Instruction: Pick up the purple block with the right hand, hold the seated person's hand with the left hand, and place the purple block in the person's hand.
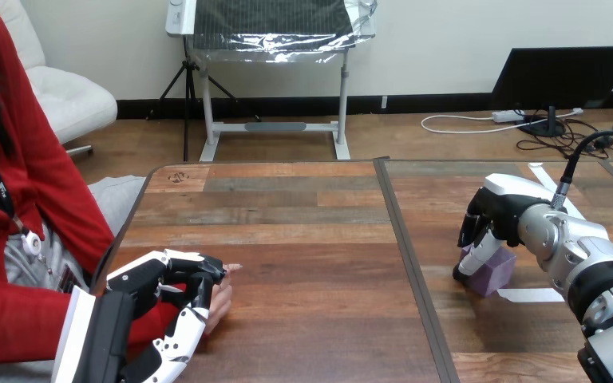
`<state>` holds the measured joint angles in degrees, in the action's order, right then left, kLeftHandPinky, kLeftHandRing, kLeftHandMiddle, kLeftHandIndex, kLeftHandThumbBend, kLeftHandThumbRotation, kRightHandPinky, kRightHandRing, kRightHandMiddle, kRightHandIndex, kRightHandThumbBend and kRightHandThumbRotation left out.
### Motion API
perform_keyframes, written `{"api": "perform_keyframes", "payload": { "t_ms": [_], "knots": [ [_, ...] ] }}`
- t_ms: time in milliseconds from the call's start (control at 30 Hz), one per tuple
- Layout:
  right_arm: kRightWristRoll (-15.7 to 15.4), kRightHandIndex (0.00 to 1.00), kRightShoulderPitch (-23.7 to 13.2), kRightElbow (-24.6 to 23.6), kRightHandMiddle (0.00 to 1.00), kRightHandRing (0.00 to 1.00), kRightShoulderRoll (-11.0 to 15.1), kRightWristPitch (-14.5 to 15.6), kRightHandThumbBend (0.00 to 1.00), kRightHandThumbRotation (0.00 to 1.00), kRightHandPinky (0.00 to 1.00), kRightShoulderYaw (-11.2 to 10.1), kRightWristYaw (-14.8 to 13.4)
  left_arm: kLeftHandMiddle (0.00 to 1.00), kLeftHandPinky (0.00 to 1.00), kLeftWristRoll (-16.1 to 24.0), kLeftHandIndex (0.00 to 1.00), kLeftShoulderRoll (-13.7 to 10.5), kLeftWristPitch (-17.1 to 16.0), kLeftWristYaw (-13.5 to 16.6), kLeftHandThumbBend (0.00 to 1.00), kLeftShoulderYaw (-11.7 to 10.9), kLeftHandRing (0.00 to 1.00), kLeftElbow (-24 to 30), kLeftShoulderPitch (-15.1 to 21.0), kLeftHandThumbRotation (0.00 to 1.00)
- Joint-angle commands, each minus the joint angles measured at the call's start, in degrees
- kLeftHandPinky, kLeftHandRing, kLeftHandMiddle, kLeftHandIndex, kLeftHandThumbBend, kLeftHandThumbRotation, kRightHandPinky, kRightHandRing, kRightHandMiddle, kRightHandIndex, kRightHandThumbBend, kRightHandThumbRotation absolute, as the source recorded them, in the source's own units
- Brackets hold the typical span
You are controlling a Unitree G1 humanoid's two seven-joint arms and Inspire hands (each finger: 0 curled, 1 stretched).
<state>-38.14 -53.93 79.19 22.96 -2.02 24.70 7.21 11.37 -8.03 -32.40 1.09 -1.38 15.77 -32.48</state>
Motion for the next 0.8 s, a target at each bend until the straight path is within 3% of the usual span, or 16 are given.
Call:
{"api": "perform_keyframes", "payload": {
  "t_ms": [0, 367, 767],
  "knots": [
    [0.4, 0.5, -1.92, -0.55, 0.62, 0.6, 1.03, -0.05, 0.75, 0.0, 0.55, -0.41, -1.52, 0.64, 0.47, 0.19, 0.51, -0.2, -1.17, 0.44, 0.21, -0.96, 0.6, 0.83, 2.6, 0.49],
    [0.16, 0.5, -2.06, -0.57, 0.55, 0.51, 1.01, -0.04, 0.78, 0.0, 0.46, -0.2, -1.44, 0.64, 0.48, 0.22, 0.52, -0.18, -0.84, 0.3, 0.24, -1.1, 0.61, 1.11, 2.47, 0.51],
    [0.35, 0.5, -2.11, -0.61, 0.53, 0.49, 1.1, -0.42, 0.8, 0.0, 0.43, -0.41, -1.4, 0.65, 0.48, 0.49, 0.52, -0.1, -0.57, 0.29, 0.25, -1.29, 0.61, 1.42, 2.33, 0.52]
  ]
}}
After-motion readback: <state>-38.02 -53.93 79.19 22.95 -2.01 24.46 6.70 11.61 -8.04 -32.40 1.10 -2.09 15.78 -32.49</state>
